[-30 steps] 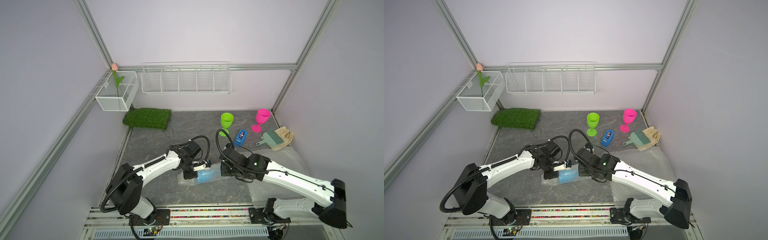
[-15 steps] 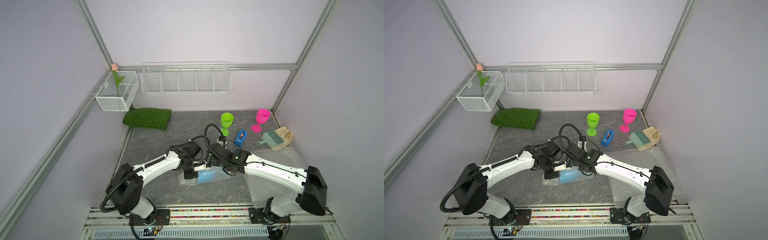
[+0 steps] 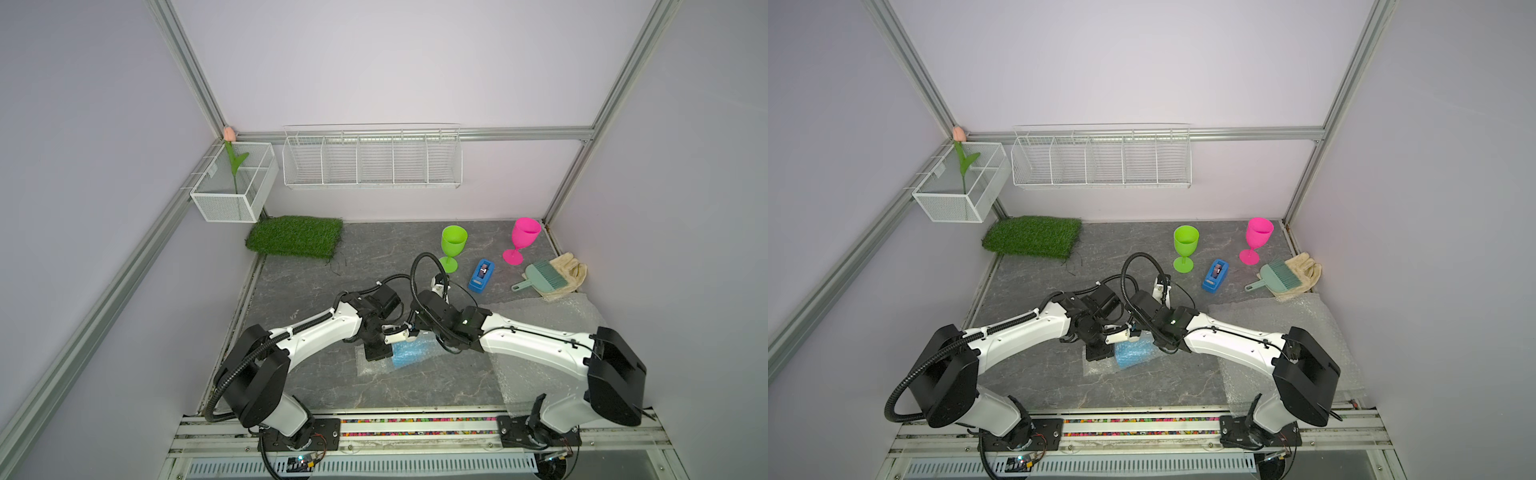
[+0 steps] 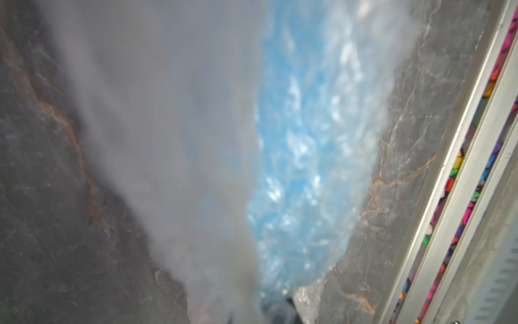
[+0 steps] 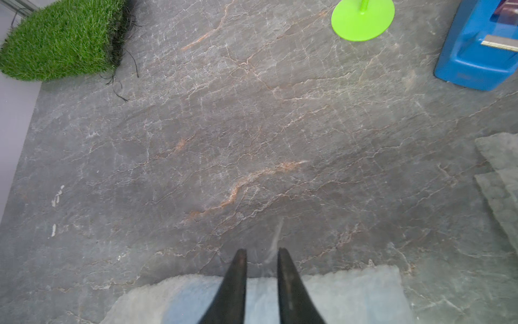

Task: Wrap wine glasses in bubble wrap
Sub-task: Stick the tape on the bubble wrap.

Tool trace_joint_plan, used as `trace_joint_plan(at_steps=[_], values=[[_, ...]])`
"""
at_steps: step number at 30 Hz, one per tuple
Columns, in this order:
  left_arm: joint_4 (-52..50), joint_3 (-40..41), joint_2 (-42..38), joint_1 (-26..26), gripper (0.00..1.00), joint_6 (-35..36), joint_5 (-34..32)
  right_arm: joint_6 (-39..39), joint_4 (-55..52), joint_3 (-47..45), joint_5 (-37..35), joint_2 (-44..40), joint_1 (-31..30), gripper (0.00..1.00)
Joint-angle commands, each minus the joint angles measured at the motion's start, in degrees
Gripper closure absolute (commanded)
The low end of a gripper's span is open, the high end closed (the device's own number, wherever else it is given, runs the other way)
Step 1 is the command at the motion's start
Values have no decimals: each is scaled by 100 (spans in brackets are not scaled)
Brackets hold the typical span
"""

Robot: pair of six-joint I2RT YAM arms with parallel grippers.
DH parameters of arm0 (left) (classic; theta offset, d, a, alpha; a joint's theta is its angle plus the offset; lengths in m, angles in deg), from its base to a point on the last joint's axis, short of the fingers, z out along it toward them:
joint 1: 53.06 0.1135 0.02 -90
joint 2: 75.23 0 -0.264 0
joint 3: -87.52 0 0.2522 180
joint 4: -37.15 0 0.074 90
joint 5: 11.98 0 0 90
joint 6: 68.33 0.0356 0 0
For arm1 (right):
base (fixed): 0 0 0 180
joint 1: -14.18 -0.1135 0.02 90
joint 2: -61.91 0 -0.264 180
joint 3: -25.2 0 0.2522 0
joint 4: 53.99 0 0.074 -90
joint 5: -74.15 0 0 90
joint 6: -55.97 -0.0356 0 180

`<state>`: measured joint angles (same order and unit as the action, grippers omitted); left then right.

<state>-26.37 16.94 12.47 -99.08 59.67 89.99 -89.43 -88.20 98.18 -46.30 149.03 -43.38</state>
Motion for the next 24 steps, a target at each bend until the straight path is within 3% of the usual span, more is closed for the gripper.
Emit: trace_joint_plan(at_steps=[1, 5, 13, 18, 21, 24], values=[[125, -19, -32, -99, 100, 270, 320, -4, -158, -192, -209, -11, 55, 65], [133, -22, -85, -99, 100, 279, 261, 149, -417, -148, -113, -484, 202, 54], [169, -58, -244, -96, 100, 300, 167, 600, -810, -30, 1315, -1171, 859, 42], [159, -66, -262, -100, 100, 305, 122, 1114, -981, 34, 2895, -1268, 1222, 51], [179, -68, -258, -100, 100, 305, 114, 1109, -1071, -5, 3833, -1062, 1389, 67], [169, -75, -238, -100, 100, 311, 107, 1033, -701, -226, 4676, -827, 1415, 77]])
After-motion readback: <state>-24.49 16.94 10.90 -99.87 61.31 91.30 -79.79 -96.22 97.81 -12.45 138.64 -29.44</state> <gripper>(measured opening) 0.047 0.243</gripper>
